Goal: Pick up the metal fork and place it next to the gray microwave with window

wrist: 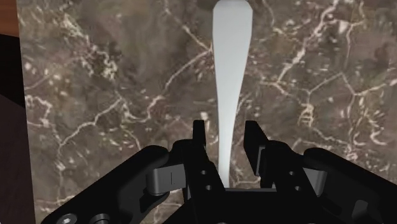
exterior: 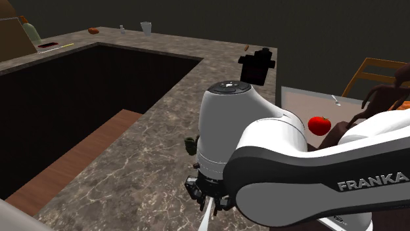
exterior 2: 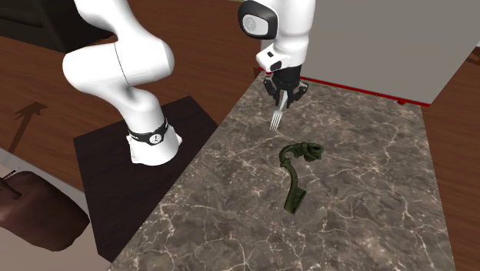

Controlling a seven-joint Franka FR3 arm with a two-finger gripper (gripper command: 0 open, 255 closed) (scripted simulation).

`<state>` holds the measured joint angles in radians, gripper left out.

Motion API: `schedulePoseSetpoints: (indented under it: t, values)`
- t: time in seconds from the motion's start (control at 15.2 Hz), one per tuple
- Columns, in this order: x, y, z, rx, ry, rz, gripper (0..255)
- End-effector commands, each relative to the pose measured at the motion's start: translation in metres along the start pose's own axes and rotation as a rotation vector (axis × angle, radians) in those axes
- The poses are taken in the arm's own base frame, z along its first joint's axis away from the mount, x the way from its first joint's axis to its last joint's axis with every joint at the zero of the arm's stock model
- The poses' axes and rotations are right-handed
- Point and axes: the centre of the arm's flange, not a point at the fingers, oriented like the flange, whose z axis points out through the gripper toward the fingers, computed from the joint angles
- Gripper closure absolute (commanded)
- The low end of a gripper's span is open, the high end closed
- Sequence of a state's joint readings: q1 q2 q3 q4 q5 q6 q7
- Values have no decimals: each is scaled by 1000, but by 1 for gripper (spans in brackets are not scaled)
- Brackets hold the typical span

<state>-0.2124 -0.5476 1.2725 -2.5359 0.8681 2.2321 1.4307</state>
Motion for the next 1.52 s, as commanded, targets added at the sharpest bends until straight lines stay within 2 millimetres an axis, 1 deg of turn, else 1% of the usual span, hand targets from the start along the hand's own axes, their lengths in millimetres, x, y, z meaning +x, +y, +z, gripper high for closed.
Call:
schedulePoseSetpoints:
  t: [0.0,0.26,0.33,0.66,0.86,0.92,1.45]
  values:
    - [0,0,1,0,0,0,255]
    - [0,0,1,0,0,0,255]
    - [0,0,1,0,0,0,0]
    - [0,0,1,0,0,0,0]
    - [0,0,-39,0,0,0,0]
    - [0,0,-49,0,0,0,0]
    - [0,0,-49,0,0,0,0]
